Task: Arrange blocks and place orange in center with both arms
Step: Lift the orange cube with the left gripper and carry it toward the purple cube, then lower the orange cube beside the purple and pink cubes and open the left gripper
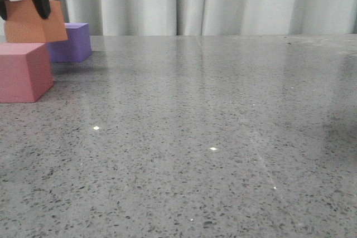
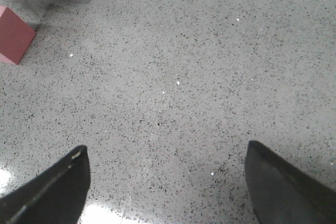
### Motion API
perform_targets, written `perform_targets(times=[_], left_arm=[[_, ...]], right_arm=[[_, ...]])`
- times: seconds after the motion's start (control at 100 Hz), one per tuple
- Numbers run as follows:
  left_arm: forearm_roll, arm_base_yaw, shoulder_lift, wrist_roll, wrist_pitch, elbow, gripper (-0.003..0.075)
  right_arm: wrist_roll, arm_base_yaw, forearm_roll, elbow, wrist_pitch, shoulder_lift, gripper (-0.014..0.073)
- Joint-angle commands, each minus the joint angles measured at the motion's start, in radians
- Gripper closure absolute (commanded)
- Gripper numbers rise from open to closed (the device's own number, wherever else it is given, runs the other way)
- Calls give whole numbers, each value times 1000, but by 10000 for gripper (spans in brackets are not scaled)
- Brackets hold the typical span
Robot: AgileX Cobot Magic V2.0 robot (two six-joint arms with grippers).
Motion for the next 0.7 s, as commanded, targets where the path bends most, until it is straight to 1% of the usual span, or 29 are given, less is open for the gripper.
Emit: perform_targets(times=[0.0, 0.3, 0.69], left_arm=[[-3, -2, -29, -14, -39, -24, 605], [-10, -2, -25, -22, -66, -24, 605], [-12, -2, -8, -26, -60, -24, 605]], right_arm=[[-3, -4, -1, -27, -79, -11, -8], [-3, -4, -1, -27, -94, -11, -8], [-3, -4, -1, -27, -101, -11, -8]])
